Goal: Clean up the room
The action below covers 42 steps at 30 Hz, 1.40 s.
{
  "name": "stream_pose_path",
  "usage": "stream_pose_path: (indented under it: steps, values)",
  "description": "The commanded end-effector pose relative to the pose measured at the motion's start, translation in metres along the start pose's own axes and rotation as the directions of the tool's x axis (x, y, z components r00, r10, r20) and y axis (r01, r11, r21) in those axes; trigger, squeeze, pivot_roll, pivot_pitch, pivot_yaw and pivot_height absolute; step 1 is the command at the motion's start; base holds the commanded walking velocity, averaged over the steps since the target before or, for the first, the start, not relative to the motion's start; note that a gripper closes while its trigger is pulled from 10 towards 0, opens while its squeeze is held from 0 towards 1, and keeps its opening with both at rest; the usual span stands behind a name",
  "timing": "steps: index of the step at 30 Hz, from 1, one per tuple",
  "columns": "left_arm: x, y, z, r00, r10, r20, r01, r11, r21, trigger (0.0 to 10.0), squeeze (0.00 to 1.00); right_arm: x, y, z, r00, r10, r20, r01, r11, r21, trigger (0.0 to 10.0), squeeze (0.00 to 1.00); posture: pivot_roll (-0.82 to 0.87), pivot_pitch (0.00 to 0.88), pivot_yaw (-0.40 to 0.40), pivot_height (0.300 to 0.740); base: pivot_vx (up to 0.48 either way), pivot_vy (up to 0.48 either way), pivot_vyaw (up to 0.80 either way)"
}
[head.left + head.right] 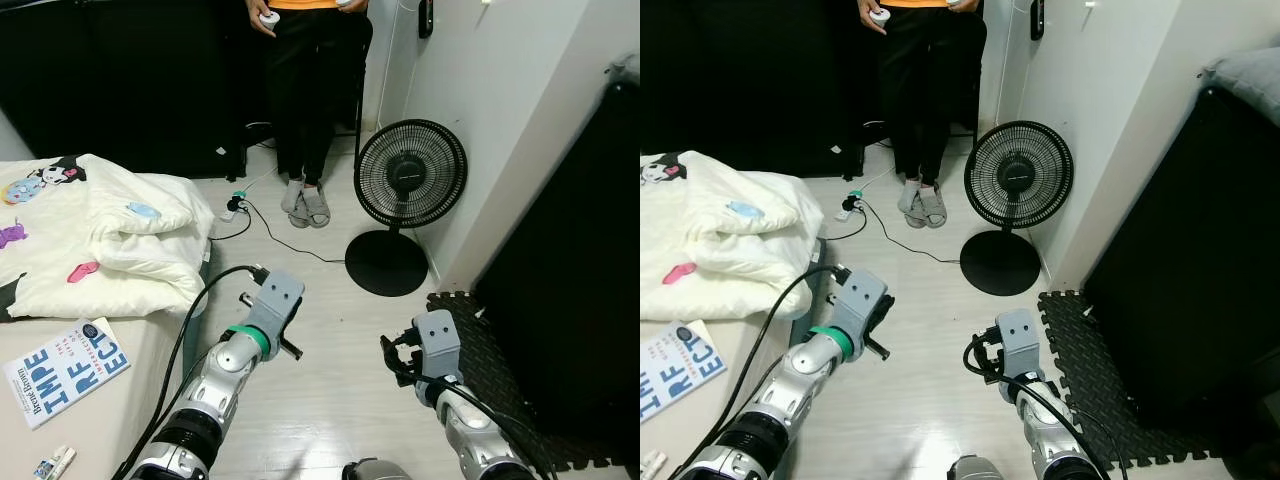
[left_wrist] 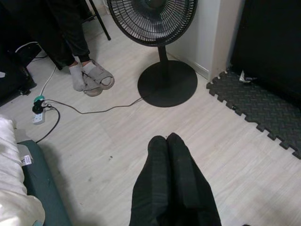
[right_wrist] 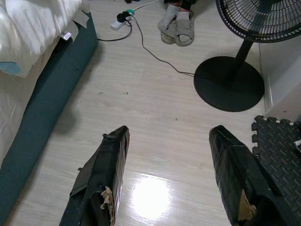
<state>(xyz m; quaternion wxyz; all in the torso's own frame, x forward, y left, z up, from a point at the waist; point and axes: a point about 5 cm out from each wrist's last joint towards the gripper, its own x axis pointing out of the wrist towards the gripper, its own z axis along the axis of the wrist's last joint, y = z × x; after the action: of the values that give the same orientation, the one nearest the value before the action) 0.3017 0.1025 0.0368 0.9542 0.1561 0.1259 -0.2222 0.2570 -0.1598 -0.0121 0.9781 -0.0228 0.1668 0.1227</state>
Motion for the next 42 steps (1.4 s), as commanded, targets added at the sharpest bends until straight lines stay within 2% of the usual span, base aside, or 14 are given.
stream_pose_path:
  steps: [1,9,11,40,42]
  values:
    - [-0.0022,-0.0008,-0.0061,1.0,-0.004,-0.019,0.004,1.0,0.015,10.0,0.0,-0.0013,0.0026,-0.0037,1.0,0.008,-0.011,-0.008,1.0,-0.006,10.0,0.0,-0.05,0.0,0.053,0.734,0.0,0.0,0.0]
    - [-0.0019,-0.0008,-0.006,1.0,-0.005,-0.018,0.005,1.0,0.014,10.0,0.0,-0.0015,0.0026,-0.0034,1.0,0.012,-0.01,-0.012,1.0,-0.015,10.0,0.0,-0.05,0.0,0.053,0.734,0.0,0.0,0.0]
    - [-0.0017,-0.0011,-0.0061,1.0,-0.007,-0.018,0.007,1.0,0.016,10.0,0.0,-0.0014,0.004,-0.0044,1.0,0.022,-0.023,-0.023,0.998,-0.052,10.0,0.0,-0.05,0.0,0.053,0.734,0.0,0.0,0.78]
    - [0.0002,-0.0057,-0.0052,1.0,-0.025,-0.017,0.025,0.999,0.032,10.0,0.0,-0.0015,0.0042,-0.004,0.999,0.03,-0.022,-0.032,0.997,-0.07,10.0,0.0,-0.05,0.0,0.051,0.734,0.0,0.0,0.77]
    - [0.0002,-0.0059,-0.0053,1.0,-0.025,-0.017,0.026,0.999,0.033,10.0,0.0,-0.0009,0.0037,-0.0019,1.0,0.026,-0.004,-0.026,0.999,-0.032,10.0,0.0,-0.05,0.0,0.051,0.738,0.0,0.0,0.6]
